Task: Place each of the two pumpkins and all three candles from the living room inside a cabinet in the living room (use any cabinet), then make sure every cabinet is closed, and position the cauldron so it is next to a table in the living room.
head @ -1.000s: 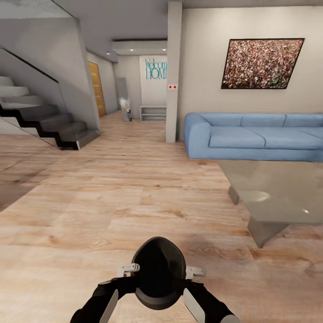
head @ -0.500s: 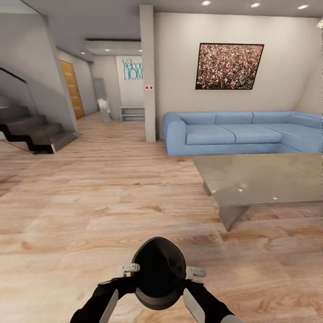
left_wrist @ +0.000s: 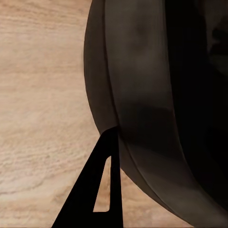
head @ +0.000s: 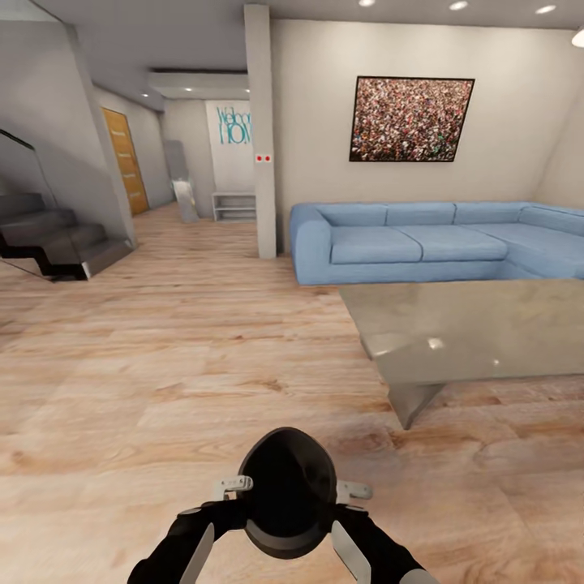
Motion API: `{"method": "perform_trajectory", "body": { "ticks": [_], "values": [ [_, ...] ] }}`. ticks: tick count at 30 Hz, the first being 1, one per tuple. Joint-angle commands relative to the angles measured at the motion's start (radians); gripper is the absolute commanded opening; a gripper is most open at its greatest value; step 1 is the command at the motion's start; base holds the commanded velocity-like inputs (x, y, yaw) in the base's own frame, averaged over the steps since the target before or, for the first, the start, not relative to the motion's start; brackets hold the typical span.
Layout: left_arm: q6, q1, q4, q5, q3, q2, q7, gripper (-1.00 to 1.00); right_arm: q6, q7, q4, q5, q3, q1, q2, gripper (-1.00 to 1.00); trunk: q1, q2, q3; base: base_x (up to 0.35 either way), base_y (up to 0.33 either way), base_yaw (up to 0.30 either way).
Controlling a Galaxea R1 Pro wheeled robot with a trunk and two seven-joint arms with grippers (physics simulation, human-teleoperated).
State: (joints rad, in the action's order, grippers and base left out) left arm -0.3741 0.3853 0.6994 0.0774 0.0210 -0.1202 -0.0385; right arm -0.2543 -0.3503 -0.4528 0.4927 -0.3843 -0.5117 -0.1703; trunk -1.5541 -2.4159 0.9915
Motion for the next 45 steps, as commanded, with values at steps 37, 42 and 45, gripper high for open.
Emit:
{"method": "perform_trajectory", "body": {
  "ticks": [37,42,45],
  "values": [
    [0.018,0.0,0.001,0.005,0.007,-0.002,0.0,-1.0,0.003,0.033,-0.024,0.025,0.004,-0.001,-0.004,-1.0,0.0,0.0,-0.006,-0.012,-0.328,0.042],
    [0.02,0.0,0.001,0.005,0.009,-0.002,0.0,-1.0,0.003,0.034,-0.024,0.024,0.004,-0.001,-0.004,-1.0,0.0,0.0,-0.006,0.0,-0.343,0.036],
    [0.019,0.0,0.001,0.005,0.009,-0.002,0.0,-1.0,0.003,0.035,-0.024,0.024,0.004,-0.001,-0.004,-1.0,0.0,0.0,-0.006,0.0,-0.343,0.004]
  ]
}}
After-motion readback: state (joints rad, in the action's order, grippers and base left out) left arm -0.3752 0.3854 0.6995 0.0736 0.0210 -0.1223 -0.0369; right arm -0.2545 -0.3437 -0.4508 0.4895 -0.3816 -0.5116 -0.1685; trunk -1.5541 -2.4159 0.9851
